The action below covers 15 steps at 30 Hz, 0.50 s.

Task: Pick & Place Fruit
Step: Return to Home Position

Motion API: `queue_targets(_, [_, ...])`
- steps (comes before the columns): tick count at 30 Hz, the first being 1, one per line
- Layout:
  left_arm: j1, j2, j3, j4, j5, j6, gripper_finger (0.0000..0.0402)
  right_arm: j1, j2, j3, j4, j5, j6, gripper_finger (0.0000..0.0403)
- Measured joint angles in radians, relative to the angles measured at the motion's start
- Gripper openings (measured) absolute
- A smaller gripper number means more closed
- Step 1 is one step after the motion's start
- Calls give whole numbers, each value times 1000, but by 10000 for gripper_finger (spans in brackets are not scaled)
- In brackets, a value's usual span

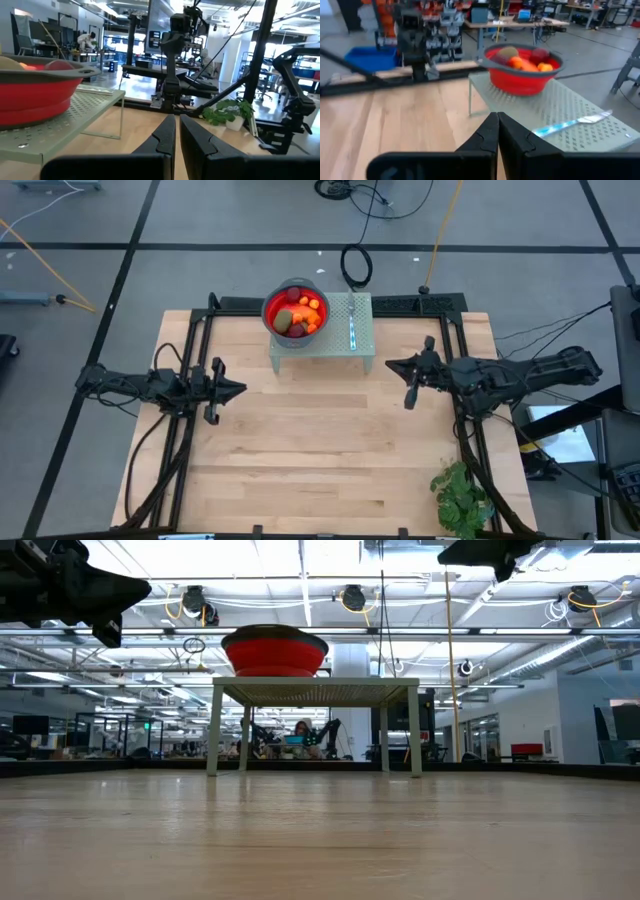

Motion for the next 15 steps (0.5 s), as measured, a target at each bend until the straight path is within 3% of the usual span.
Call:
queue_targets(3, [0,0,0,0,0,14,24,7,-30,0,-87,-32,-21,0])
queue_targets(7, [0,0,0,-3,0,15,24,6,-63,-1,-153,-151,-29,0])
queue_targets(15, [0,0,0,-5,-1,55,24,6,-88,-51,-91,-261,-89,0])
